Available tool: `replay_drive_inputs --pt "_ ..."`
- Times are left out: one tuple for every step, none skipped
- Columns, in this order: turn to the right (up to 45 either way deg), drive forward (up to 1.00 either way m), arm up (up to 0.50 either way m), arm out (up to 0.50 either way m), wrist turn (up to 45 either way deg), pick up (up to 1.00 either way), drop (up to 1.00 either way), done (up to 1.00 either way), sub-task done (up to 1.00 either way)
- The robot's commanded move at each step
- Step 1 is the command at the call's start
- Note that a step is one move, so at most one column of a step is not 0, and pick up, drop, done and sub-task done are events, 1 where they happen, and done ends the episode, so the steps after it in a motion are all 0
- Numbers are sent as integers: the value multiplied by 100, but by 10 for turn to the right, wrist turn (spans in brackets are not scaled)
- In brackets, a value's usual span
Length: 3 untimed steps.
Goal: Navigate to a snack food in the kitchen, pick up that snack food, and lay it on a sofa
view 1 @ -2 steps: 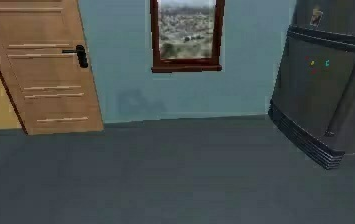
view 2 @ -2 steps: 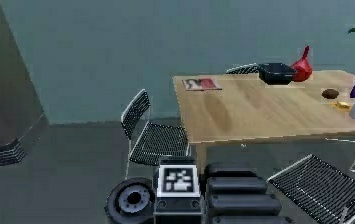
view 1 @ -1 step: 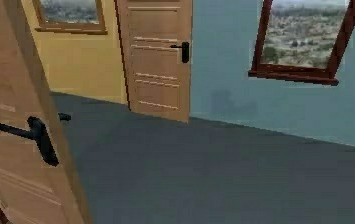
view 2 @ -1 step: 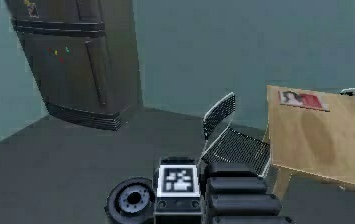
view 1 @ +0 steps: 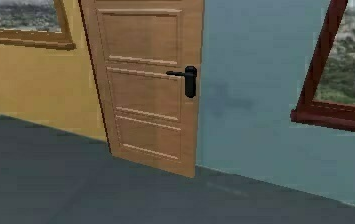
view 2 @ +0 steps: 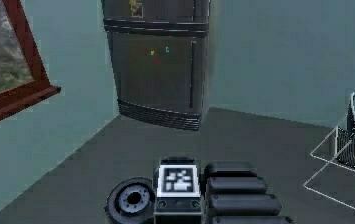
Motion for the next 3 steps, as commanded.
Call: replay_drive_inputs --pt "-60 0 0 0 0 0 0 0 0" --pt "0 25 0 0 0 0 0 0 0" --pt "-450 0 0 0 0 0 0 0 0"
